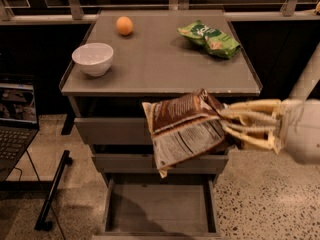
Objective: Pick brown chip bag from bottom drawer and place on counter
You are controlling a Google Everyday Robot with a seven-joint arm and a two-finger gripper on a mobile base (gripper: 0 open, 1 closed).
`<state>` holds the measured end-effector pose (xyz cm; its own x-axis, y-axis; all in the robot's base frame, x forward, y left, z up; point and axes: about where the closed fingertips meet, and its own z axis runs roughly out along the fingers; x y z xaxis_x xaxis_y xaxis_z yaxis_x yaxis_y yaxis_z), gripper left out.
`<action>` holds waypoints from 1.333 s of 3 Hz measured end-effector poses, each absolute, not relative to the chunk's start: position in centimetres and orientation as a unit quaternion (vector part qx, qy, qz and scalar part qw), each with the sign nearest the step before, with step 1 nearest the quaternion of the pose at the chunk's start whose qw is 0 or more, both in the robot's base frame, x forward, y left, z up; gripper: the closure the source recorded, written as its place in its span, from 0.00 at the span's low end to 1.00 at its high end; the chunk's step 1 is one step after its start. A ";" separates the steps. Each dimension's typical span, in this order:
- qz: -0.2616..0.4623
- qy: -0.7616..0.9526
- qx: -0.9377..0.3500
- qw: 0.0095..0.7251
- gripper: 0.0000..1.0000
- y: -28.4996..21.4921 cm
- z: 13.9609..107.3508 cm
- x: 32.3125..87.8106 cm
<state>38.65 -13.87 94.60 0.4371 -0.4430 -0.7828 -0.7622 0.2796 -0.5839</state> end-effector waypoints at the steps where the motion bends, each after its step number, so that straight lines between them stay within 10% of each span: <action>1: 0.107 0.502 -0.586 0.627 1.00 -12.2 99.7 41.1; 4: 0.099 0.480 -0.588 0.643 1.00 -15.0 102.9 44.8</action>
Offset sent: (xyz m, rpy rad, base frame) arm 0.0200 0.0132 0.0415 -0.0038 -0.0449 -0.0159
